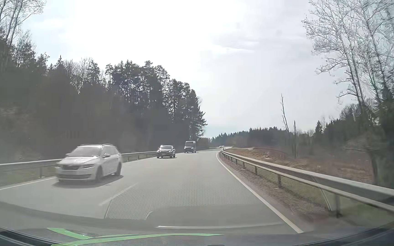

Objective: Follow the waypoints while adhering to traffic rules and regulations

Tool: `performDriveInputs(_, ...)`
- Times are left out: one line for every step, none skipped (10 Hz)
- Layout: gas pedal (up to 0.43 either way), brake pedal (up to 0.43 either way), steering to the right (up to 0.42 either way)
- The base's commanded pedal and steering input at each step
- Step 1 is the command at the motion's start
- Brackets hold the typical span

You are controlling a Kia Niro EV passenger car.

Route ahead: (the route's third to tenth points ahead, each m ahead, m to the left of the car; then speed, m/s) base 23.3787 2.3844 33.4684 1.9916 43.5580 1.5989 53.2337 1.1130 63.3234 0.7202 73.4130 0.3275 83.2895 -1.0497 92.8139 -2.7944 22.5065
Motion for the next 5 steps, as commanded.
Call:
performDriveInputs(0.331,0.0,0.012)
performDriveInputs(0.331,0.0,0.012)
performDriveInputs(0.331,0.0,0.012)
performDriveInputs(0.331,0.0,0.012)
performDriveInputs(0.331,0.0,0.012)
